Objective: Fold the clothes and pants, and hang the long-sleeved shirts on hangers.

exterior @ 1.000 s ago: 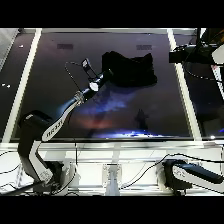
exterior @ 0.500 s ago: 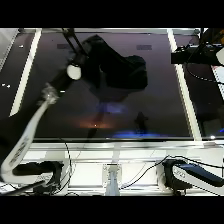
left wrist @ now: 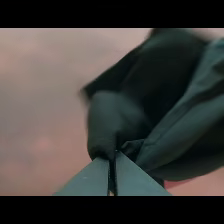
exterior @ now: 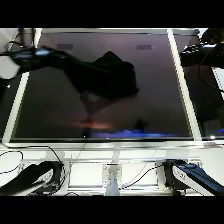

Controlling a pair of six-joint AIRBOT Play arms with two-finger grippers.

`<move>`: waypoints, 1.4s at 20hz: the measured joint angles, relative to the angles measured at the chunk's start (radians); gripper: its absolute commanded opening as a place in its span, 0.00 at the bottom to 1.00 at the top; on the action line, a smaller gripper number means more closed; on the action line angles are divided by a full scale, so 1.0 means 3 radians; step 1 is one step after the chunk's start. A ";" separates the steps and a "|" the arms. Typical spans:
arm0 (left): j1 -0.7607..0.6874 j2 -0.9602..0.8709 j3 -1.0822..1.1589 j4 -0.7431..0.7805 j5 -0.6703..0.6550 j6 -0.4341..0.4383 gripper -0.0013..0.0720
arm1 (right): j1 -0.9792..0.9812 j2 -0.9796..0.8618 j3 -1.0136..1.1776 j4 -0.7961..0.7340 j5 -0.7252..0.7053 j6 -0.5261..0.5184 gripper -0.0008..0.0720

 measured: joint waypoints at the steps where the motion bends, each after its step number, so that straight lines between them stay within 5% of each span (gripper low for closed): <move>1: 0.0088 0.0112 0.0001 0.0099 -0.0182 0.0001 0.03 | 0.0000 0.0036 0.0001 -0.0010 0.0053 0.0000 0.19; 7: 0.0492 0.0668 -0.0103 0.0481 -0.0829 0.0355 0.03 | 0.0000 0.0112 -0.0028 -0.0057 0.0284 0.0000 0.18; 9: 0.0636 0.0743 -0.0206 0.0521 -0.0945 0.0408 0.03 | -0.0009 0.0111 -0.0148 -0.0072 0.0310 -0.0004 0.04; 12: 0.0946 0.0795 -0.0553 0.0646 -0.1047 0.0454 0.03 | -0.0050 0.0108 -0.0593 -0.0076 0.0266 -0.0011 0.04; 18: 0.1811 0.0821 -0.1658 0.0865 -0.0488 0.0256 0.03 | -0.0067 0.0094 -0.1663 0.0792 -0.0276 -0.0020 0.05; 19: 0.1920 0.0823 -0.1823 0.0847 -0.0328 0.0181 0.03 | -0.0062 0.0072 -0.1779 0.1008 -0.0477 -0.0020 0.18; 20: 0.2003 0.0823 -0.1953 0.0829 -0.0209 0.0120 0.03 | -0.0041 0.0029 -0.1873 0.1235 -0.0716 -0.0019 0.47; 21: 0.2082 0.0823 -0.2061 0.0827 -0.0083 0.0058 0.03 | 0.0000 -0.0036 -0.1940 0.1433 -0.0949 -0.0019 0.64; 28: 0.2422 0.0830 -0.2307 0.0867 0.0515 -0.0618 0.04 | 0.0586 -0.0949 -0.1807 0.2196 -0.1835 -0.0001 0.65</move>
